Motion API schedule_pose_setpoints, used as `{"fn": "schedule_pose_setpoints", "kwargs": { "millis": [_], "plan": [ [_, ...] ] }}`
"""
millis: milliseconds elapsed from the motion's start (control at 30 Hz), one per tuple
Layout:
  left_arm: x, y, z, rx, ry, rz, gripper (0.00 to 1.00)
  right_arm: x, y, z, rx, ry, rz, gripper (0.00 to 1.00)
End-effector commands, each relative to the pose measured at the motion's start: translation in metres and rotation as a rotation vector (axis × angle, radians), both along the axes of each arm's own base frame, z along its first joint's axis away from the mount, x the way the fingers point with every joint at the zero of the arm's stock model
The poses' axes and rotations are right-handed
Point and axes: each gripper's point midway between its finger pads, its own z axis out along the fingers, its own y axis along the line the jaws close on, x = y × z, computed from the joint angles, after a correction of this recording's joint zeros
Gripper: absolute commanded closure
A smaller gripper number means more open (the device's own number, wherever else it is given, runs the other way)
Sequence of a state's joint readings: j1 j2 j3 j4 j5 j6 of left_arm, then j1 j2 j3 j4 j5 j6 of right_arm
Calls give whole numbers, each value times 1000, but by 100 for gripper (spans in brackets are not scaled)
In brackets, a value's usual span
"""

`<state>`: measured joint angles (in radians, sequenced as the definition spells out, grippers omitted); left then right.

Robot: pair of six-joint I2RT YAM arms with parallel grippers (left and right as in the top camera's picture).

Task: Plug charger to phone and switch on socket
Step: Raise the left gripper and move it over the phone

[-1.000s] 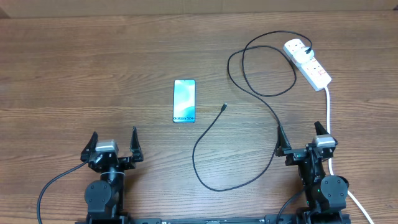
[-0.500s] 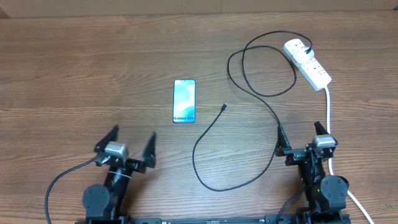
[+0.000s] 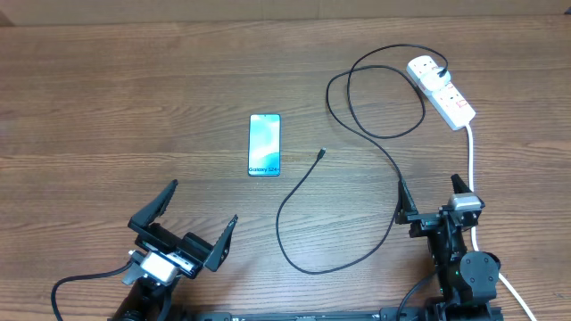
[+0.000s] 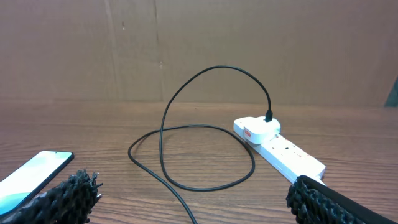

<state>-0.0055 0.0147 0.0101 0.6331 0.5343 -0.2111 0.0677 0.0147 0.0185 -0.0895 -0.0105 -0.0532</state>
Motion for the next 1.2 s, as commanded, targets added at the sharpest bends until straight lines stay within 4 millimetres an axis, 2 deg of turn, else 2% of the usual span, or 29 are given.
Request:
{"fn": "schedule_pose_setpoints", "kwargs": {
  "millis": [0,100,367,467,567,667,767,833,967,1067,1167],
  "plan": [
    [-12,4,27,-31,-60,9,0,0,-1,-1,-4,-8,-5,0],
    [-20,5,45,-35,-88,13,0,0,-1,-1,-4,-7,-6,0],
    [-24,16,91,-79,-47,70,0,0,-1,-1,-4,-7,-5,0],
    [-9,16,101,-90,77,59,0,0,-1,-1,-4,-7,-5,0],
    [20,15,104,-78,289,67,0,0,-1,-1,-4,-7,-5,0],
    [52,12,101,4,516,82,0,0,-1,-1,-4,-7,-5,0],
    [68,-8,100,130,666,-26,0,0,-1,-1,-4,-7,-5,0],
    [75,-23,99,150,755,-145,0,0,-1,-1,-4,-8,-5,0],
    [88,-44,94,165,841,-331,0,0,-1,-1,-4,-7,-6,0],
    [110,-44,84,137,907,-340,0,0,-1,-1,-4,-8,-5,0],
    [123,-40,79,108,952,-297,0,0,-1,-1,-4,-8,-6,0]
  ]
}}
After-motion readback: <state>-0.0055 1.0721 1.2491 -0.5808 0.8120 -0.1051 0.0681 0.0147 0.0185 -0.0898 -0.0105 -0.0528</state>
